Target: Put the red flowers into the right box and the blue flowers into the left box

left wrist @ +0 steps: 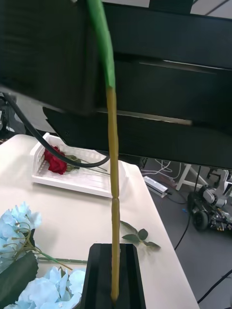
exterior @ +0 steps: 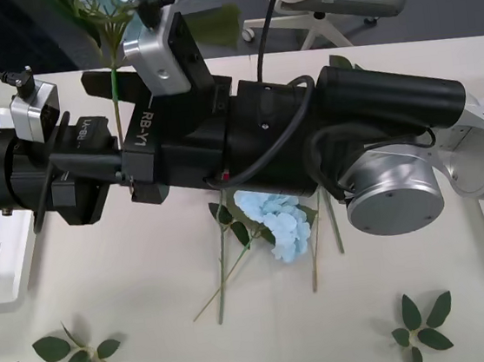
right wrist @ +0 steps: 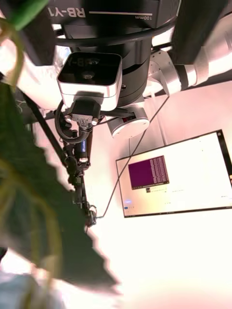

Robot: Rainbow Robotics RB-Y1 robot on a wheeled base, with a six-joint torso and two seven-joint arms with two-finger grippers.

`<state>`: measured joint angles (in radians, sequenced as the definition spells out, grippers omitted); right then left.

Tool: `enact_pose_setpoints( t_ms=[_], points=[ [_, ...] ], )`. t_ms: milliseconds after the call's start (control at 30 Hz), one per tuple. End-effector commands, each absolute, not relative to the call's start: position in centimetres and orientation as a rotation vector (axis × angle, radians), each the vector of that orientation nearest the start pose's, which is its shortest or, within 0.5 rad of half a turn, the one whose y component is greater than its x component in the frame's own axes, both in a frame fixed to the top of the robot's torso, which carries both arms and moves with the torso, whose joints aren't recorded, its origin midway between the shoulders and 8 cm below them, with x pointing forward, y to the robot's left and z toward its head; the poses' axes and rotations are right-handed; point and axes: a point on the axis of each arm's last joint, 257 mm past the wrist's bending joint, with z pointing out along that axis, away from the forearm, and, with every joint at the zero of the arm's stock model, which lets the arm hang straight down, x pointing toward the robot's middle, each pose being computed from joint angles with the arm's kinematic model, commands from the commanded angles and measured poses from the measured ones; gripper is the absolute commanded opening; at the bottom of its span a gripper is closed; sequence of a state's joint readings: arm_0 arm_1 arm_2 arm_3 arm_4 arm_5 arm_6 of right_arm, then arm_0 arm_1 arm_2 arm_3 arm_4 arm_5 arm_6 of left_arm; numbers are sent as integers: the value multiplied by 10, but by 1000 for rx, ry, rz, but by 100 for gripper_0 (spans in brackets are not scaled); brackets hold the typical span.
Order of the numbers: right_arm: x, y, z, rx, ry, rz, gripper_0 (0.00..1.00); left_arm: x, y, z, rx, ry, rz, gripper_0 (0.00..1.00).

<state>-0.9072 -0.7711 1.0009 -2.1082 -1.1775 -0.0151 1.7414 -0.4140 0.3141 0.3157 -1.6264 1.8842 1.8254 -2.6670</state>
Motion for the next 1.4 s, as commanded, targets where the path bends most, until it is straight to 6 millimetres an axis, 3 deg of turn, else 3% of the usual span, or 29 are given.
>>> enact_pose_setpoints(
  t_ms=[33, 333, 733, 1100, 1300, 1400],
  points=[
    [317, 142, 57, -1063, 1019, 1040, 100, 342, 93, -46, 1359, 1086, -1172, 0],
    [336, 121, 54, -1025, 1051, 1009, 100, 344, 121, -43, 1313, 1107, -1138, 0],
    [392, 40, 24, -877, 1159, 882, 100, 343, 195, -60, 1143, 1255, -1052, 0],
    [409, -10, 51, -716, 1091, 849, 100, 367, 307, -82, 758, 1599, -850, 0],
    [418, -47, 71, -602, 1076, 830, 100, 373, 388, -106, 564, 1857, -637, 1],
    [426, -61, 70, -569, 1146, 825, 100, 372, 422, -113, 449, 1945, -561, 0]
  ],
)
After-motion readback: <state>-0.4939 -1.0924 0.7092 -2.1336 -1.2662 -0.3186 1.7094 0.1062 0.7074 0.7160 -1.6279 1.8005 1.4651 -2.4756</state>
